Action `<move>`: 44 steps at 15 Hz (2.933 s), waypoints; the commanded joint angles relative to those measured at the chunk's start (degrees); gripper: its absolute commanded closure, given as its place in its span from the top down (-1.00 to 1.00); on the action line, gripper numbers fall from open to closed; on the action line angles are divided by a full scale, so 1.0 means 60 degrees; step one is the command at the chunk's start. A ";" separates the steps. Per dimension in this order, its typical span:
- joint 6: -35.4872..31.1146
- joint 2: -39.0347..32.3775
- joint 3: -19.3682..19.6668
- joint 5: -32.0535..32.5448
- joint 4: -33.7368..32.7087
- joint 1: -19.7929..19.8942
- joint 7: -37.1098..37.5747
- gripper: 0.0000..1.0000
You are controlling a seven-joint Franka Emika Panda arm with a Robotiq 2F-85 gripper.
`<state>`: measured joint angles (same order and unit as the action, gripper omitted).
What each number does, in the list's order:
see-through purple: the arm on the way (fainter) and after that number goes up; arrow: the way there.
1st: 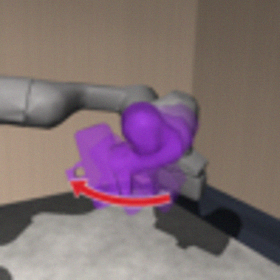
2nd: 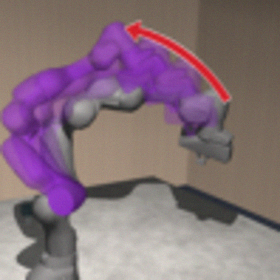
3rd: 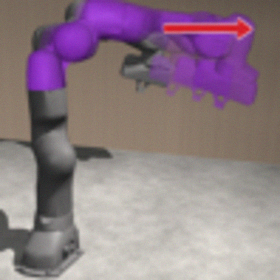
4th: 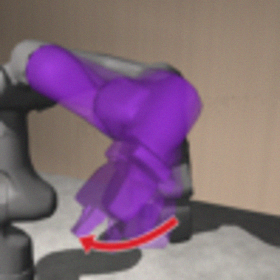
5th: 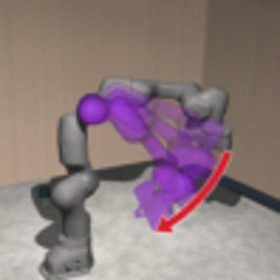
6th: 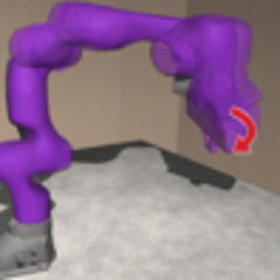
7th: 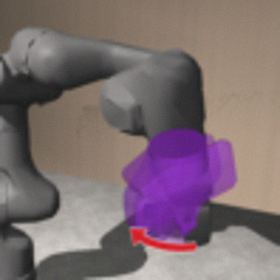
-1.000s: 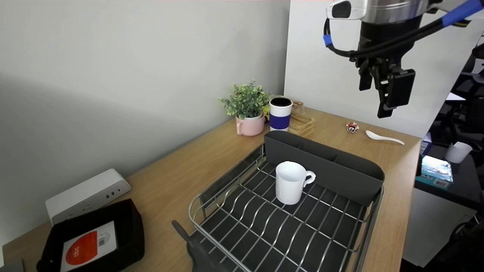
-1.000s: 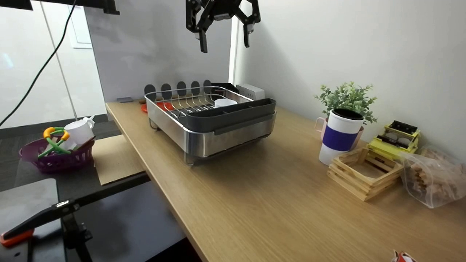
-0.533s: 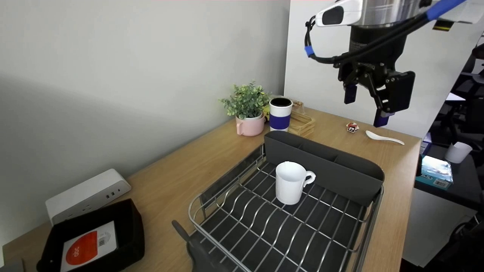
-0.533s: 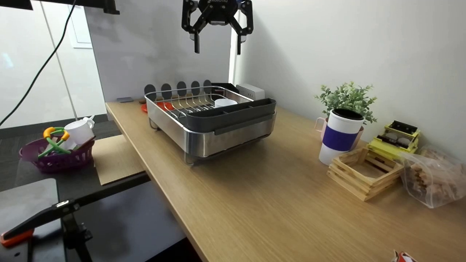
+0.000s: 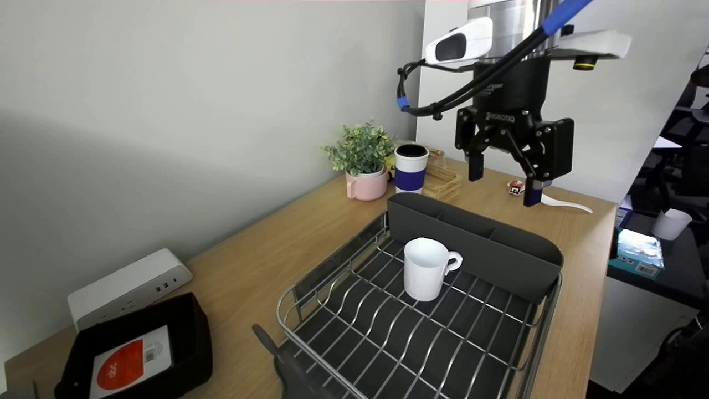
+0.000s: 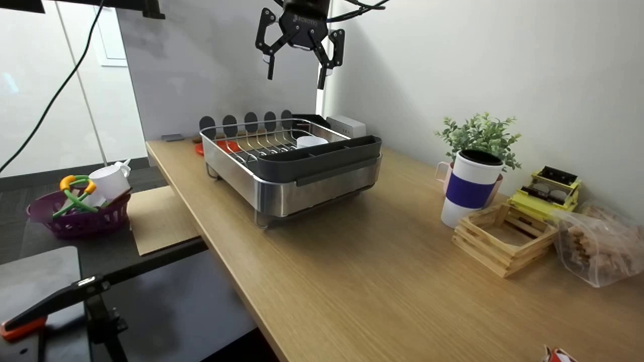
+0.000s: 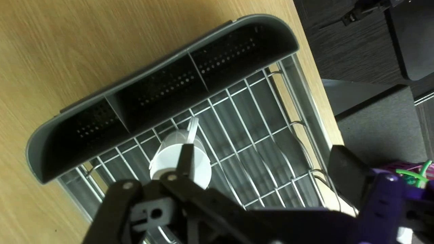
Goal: Take the cup out of the dish rack and put it on the table
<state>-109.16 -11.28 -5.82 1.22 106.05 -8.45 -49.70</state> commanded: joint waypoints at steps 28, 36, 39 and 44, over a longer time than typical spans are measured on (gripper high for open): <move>-0.0328 -0.3803 -0.0828 -0.0810 -0.3421 0.0280 -0.0140 1.00; -0.0144 -0.4312 -0.0925 -0.1043 -0.3768 0.0490 0.0278 1.00; -0.0452 -0.4256 -0.0855 -0.0745 -0.3600 0.0400 0.0190 1.00; -0.0768 -0.4060 -0.0833 -0.0663 -0.3243 0.0317 0.0325 1.00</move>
<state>-112.15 -36.67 -10.17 -3.74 84.70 -6.72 -48.92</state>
